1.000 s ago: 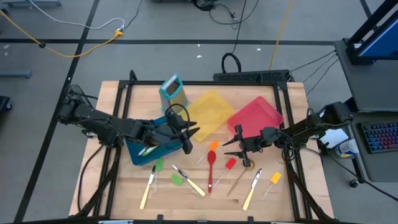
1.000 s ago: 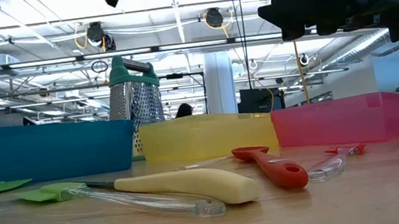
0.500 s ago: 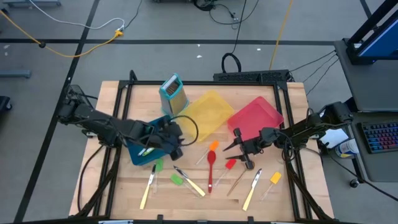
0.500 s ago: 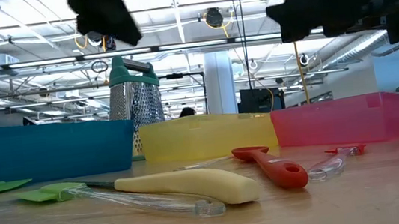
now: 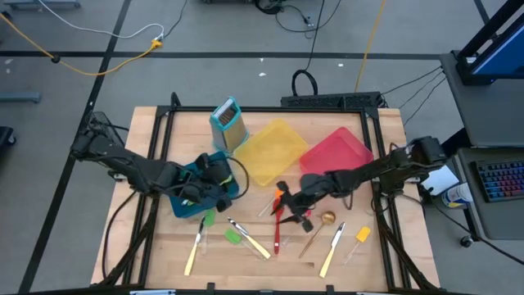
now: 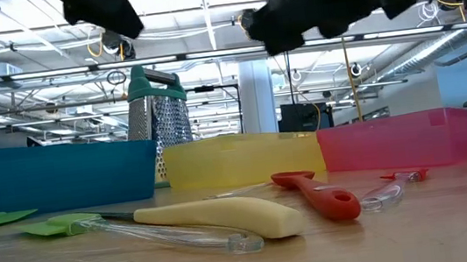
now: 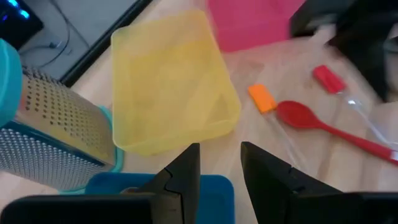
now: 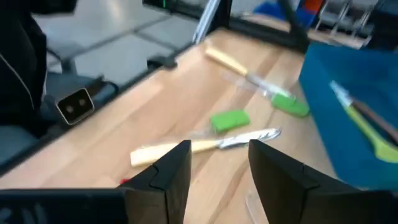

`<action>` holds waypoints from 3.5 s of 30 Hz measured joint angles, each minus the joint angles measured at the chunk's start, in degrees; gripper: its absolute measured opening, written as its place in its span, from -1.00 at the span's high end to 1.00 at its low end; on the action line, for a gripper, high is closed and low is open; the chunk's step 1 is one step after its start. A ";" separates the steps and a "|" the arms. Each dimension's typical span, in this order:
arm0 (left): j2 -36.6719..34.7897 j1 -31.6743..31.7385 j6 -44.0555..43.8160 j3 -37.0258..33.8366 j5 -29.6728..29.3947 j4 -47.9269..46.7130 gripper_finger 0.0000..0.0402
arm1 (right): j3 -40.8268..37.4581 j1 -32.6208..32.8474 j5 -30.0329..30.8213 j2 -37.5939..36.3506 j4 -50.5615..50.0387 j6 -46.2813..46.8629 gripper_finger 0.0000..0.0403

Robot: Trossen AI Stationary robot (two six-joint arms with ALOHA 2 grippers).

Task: Pick & Place Kitchen Items
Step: Put the red serving spoon into the blue bin

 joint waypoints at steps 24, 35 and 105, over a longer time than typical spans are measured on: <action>-1.90 -7.20 -8.78 0.04 -5.74 -5.66 0.40 | 6.65 -0.28 -2.71 11.53 -15.58 -13.38 -0.16; -1.88 -7.22 -8.61 0.00 -6.20 -5.47 0.40 | 6.50 -1.96 -2.88 17.72 -10.69 -17.43 -0.12; 11.55 -1.30 -2.74 -0.09 -6.30 2.19 0.40 | 6.37 -3.17 21.47 9.12 -7.80 -13.35 0.83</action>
